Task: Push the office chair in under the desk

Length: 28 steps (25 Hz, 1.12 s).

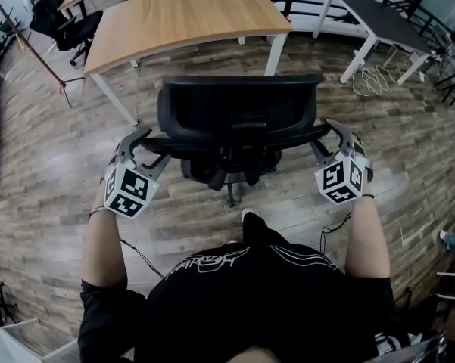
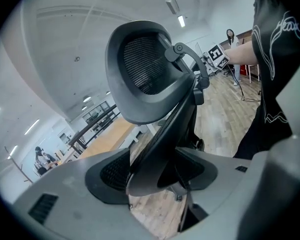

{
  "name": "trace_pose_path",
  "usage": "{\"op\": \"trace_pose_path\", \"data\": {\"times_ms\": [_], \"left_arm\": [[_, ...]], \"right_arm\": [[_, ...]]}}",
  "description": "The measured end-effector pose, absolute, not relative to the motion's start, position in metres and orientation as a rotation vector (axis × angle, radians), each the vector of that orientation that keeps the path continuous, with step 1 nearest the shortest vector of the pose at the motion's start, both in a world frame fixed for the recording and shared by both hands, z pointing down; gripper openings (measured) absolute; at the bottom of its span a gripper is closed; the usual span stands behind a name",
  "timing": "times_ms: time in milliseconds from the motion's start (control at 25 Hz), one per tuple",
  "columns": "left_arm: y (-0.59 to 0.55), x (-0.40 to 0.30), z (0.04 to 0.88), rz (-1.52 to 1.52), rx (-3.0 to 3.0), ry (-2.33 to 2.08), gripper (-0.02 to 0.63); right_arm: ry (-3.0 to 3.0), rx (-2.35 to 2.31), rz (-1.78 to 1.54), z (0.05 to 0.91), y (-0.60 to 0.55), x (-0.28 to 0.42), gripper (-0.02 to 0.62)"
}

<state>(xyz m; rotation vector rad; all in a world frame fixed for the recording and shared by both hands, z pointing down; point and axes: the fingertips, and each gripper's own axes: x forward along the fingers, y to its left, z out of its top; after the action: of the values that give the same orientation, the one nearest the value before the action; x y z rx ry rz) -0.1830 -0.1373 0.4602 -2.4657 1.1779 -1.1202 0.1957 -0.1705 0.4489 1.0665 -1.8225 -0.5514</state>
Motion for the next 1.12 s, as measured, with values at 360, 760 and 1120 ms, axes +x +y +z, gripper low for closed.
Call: {"op": "trace_pose_path", "data": {"times_ms": [360, 760, 1120], "left_arm": [[-0.158, -0.190, 0.460, -1.167, -2.430, 1.285, 0.278], [-0.200, -0.199, 0.467, -1.256, -2.343, 1.397, 0.278], [-0.241, -0.210, 0.468, -1.300, -2.318, 1.502, 0.278]], "right_arm": [[-1.872, 1.026, -0.600, 0.447, -0.206, 0.186, 0.261], [-1.947, 0.949, -0.656, 0.451, -0.272, 0.174, 0.261], [-2.010, 0.883, -0.690, 0.450, -0.337, 0.158, 0.261]]}}
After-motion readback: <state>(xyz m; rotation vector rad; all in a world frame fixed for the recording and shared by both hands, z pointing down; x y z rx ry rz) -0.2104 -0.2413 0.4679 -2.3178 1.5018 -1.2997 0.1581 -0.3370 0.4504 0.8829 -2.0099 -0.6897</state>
